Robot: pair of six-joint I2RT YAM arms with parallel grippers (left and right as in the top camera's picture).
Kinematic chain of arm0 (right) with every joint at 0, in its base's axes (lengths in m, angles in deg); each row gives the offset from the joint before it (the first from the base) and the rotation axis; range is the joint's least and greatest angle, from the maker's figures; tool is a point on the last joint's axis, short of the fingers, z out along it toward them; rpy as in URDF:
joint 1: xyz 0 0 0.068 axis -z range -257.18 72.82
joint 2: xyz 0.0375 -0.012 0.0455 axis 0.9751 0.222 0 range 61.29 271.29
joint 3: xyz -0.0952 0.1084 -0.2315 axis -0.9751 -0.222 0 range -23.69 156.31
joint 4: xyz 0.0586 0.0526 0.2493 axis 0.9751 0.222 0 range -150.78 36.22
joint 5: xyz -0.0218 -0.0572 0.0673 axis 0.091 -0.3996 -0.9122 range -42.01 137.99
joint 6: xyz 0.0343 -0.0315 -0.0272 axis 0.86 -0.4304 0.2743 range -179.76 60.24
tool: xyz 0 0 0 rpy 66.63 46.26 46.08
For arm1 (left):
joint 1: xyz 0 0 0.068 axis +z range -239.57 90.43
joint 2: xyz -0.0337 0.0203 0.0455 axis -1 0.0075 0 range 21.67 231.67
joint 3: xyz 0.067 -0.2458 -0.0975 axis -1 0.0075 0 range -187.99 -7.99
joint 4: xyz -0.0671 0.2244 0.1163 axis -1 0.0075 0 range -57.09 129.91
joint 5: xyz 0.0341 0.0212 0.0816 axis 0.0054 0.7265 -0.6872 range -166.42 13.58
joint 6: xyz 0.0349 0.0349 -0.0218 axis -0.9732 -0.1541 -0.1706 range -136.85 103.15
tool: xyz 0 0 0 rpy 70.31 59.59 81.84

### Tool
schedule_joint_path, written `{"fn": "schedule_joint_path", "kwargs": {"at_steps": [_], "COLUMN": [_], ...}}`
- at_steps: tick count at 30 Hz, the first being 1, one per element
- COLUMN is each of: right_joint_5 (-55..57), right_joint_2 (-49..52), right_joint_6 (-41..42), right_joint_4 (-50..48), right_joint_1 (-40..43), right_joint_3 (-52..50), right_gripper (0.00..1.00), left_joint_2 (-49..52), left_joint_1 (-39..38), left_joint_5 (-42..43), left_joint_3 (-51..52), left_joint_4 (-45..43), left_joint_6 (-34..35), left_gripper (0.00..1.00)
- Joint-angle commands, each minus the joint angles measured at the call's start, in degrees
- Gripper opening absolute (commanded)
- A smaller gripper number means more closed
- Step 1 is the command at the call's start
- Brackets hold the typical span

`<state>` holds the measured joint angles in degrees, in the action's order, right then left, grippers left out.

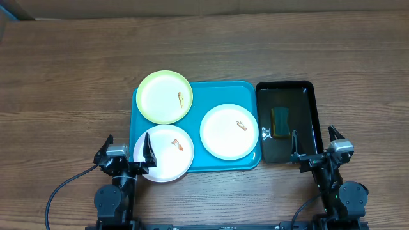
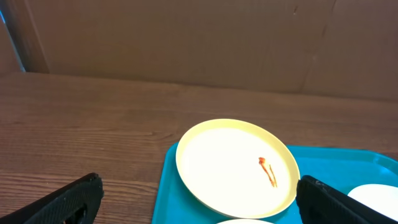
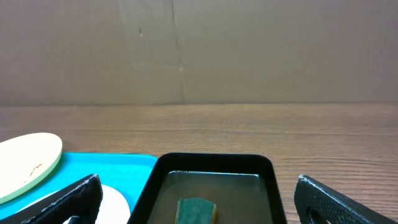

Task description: Clean dirty plates on tray and stack at the side

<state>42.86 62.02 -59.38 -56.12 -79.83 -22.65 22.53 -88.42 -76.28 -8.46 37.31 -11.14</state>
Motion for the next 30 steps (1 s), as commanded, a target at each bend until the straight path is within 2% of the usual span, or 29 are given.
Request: {"fn": "schedule_joint_path", "kwargs": {"at_steps": [1, 22, 25, 30], "right_joint_5": [-0.09, -0.09, -0.09, -0.09], "right_joint_2": [-0.5, -0.5, -0.5, -0.5], "right_joint_6": [-0.22, -0.22, -0.22, -0.22], "right_joint_4": [-0.26, -0.26, -0.26, -0.26], "right_joint_1": [0.04, 0.04, 0.04, 0.04], "right_joint_3": [-0.59, -0.59, -0.59, -0.59], "right_gripper": [1.0, 1.0, 1.0, 1.0], "left_joint_2": [-0.22, -0.22, -0.22, -0.22], "left_joint_1": [-0.11, -0.11, -0.04, -0.04], "left_joint_5": [-0.35, -0.46, -4.61, -1.81], "left_joint_3": [0.17, 0.17, 0.17, 0.17], "left_joint_4": [0.04, -0.04, -4.74, -3.39], "left_joint_6": [-1.05, -1.18, -2.73, -1.75], "left_gripper": [1.0, 1.0, 1.0, 1.0]}}
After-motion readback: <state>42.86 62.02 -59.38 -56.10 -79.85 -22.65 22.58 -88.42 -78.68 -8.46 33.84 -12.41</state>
